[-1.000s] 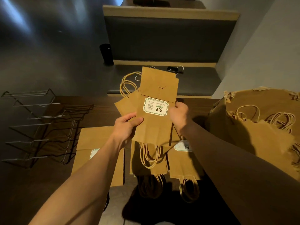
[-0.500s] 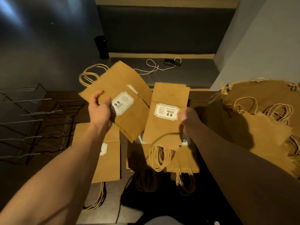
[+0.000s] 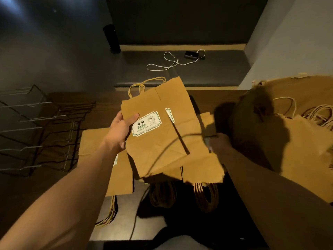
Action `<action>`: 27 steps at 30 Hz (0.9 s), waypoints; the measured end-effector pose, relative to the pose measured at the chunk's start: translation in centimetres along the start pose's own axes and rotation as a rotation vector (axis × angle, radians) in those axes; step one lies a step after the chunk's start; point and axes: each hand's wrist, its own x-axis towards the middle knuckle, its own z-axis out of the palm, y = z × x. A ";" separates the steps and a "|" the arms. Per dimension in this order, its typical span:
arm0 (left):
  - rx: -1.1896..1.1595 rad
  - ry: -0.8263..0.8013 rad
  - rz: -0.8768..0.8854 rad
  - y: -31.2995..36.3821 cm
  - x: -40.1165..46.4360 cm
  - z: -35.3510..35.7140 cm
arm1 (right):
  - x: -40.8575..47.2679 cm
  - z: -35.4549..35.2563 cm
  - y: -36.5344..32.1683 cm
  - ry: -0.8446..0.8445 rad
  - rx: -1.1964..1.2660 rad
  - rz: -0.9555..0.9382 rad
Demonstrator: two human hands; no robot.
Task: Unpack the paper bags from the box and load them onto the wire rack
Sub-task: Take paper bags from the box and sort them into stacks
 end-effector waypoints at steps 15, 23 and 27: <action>-0.102 0.205 0.138 -0.1 0.2 0.6 | -3.2 2.3 -6.7 -0.413 -0.044 -0.153; -0.172 0.400 0.252 2.2 -0.6 -6.0 | -5.7 6.2 -9.6 -0.388 -0.059 -0.270; -0.194 0.475 0.241 3.4 -1.6 -8.4 | -7.0 8.6 -10.9 -0.420 0.144 -0.307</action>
